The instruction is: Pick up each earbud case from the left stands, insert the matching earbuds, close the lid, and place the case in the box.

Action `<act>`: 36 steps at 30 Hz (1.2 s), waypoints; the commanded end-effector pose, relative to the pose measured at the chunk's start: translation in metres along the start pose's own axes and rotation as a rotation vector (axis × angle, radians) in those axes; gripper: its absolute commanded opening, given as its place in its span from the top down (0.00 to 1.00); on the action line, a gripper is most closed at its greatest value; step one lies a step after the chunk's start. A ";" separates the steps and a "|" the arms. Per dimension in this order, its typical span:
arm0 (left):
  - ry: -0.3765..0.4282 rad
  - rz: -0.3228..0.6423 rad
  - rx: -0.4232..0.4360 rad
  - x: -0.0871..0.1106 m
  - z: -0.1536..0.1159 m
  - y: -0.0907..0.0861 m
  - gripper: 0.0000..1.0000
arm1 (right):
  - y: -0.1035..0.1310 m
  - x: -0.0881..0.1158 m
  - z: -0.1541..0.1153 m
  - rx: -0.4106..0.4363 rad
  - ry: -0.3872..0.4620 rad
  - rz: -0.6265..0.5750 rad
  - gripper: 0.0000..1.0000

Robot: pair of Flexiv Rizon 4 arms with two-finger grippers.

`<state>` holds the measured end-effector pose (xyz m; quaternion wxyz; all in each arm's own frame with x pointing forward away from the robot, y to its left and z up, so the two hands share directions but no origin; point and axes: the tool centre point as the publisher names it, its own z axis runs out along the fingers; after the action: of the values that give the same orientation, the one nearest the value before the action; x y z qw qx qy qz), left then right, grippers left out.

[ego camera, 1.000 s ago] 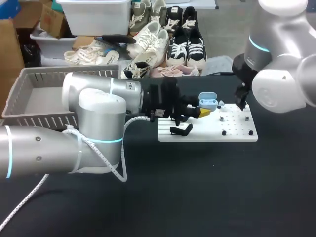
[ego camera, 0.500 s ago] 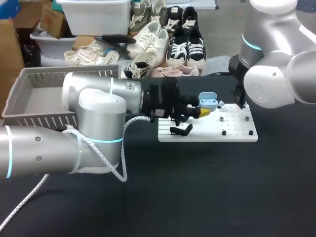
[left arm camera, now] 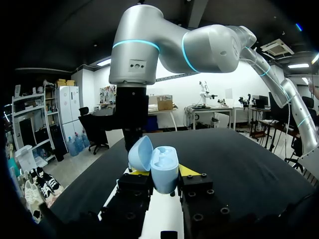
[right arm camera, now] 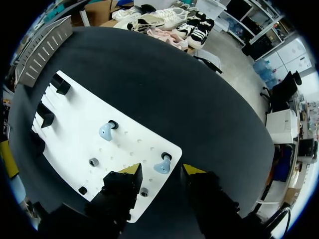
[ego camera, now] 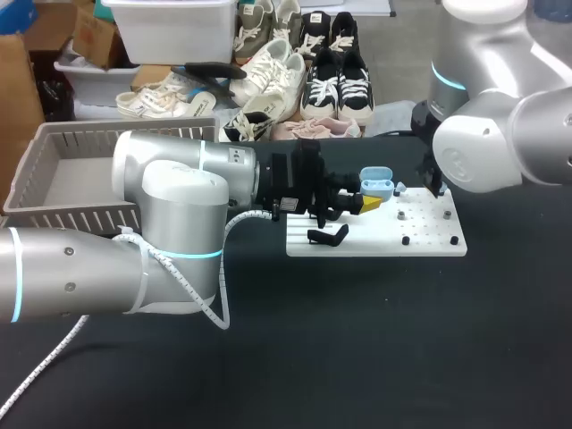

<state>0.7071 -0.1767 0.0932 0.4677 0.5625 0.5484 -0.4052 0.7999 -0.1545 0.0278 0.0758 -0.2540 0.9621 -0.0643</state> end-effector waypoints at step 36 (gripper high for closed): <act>-0.004 0.001 -0.002 0.001 0.000 0.000 1.00 | -0.003 -0.002 0.003 0.020 0.015 0.044 0.60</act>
<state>0.7070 -0.1767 0.0932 0.4677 0.5625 0.5484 -0.4052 0.8048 -0.1572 0.0251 0.0716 -0.2330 0.9671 -0.0726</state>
